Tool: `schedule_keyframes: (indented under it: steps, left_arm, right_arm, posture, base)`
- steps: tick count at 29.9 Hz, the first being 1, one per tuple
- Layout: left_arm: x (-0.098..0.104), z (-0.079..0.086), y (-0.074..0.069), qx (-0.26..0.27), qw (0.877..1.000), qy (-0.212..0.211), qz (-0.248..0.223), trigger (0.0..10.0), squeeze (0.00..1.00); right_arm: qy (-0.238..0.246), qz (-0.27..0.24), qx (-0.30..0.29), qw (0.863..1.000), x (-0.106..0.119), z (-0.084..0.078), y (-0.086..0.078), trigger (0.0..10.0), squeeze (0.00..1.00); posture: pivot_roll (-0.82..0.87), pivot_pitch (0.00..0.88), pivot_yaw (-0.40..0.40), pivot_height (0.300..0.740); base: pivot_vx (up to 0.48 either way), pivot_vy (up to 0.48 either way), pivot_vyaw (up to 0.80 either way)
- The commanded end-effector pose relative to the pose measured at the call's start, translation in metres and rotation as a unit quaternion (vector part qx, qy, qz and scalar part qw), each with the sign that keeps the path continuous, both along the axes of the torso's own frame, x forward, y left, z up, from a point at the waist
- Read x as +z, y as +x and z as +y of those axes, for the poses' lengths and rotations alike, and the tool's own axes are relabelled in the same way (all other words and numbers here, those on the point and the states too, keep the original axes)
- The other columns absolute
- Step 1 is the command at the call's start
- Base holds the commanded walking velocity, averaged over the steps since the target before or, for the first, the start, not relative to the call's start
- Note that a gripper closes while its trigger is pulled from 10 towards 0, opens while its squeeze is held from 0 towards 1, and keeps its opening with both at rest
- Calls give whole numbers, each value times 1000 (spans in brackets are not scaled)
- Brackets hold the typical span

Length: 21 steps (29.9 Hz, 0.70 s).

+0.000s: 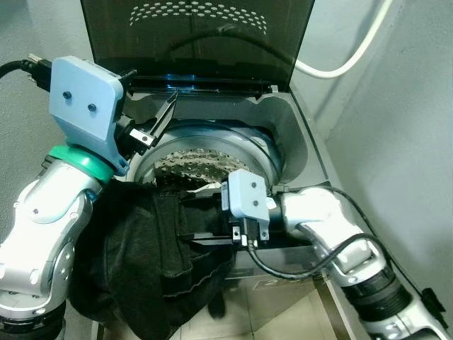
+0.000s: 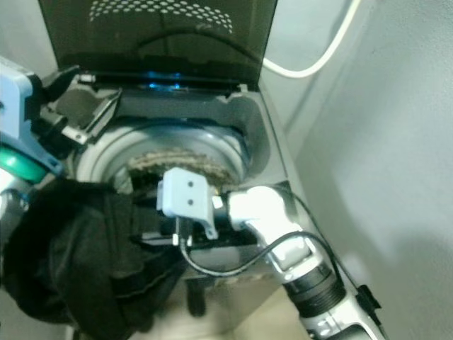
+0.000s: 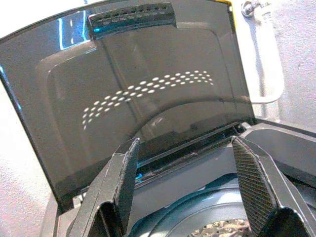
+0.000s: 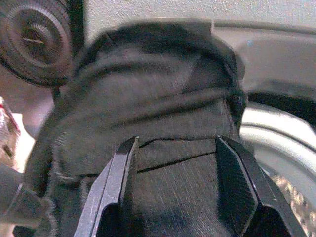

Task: Clothes washing

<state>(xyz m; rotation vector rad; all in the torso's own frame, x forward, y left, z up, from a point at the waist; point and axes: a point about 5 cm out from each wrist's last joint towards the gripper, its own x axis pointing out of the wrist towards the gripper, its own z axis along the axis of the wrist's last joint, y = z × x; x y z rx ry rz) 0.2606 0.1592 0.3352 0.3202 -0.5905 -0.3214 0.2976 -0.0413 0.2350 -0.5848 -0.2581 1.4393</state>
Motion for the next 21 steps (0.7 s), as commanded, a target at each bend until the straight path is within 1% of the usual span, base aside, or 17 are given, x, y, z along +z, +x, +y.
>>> schedule_keyframes:
  steps: [1,2,5,6,7,10,12,16,17,21]
  left_arm:
    - [-2,-3,-1,-10,1000,8,0,10000,0]
    - [-2,-3,-1,-10,1000,8,1,10000,0]
    - [-3,-3,-1,-11,1000,8,1,10000,0]
    - [-3,-3,-1,-11,1000,9,1,10000,0]
    - [-3,-3,-1,-11,1000,9,1,10000,0]
    - [-3,-3,-2,-10,1000,9,3,10000,0]
    - [-4,-3,-2,-9,1000,8,4,10000,0]
    - [-4,-3,-2,-8,1000,8,4,10000,0]
    - [-4,-3,-2,-8,1000,7,4,10000,0]
    - [-5,-3,-2,-8,1000,5,5,10000,0]
  right_arm:
    - [-29,2,-16,999,-12,3,6,10000,0]
    - [-38,1,-29,999,-16,3,10,10000,0]
    - [-46,-1,-42,998,-19,4,14,10000,0]
    - [-62,-9,-54,997,-23,3,18,10000,0]
    - [-62,-9,-54,997,-23,3,18,10000,0]
    - [-115,-40,-67,990,-30,-3,23,10000,0]
    - [-123,-40,-62,990,-31,-4,23,10000,0]
    - [-124,-31,-48,991,-32,-4,21,10000,0]
    - [-121,-18,-28,992,-34,-3,18,0,0]
    - [-116,-10,-17,993,-36,-1,16,0,0]
  posture:
    - [133,103,-17,740]
    - [134,104,-16,740]
    - [133,104,-16,740]
    - [137,106,-17,740]
    - [137,106,-17,740]
    - [138,108,-21,740]
    - [138,108,-21,740]
    - [135,111,-27,740]
    - [132,117,-30,740]
    - [132,119,-30,740]
  base:
    - [0,0,0]
    - [0,0,0]
    - [0,0,0]
    - [0,0,0]
    - [0,0,0]
    - [0,0,0]
    - [0,0,0]
    - [0,0,0]
    - [0,0,0]
    - [0,0,0]
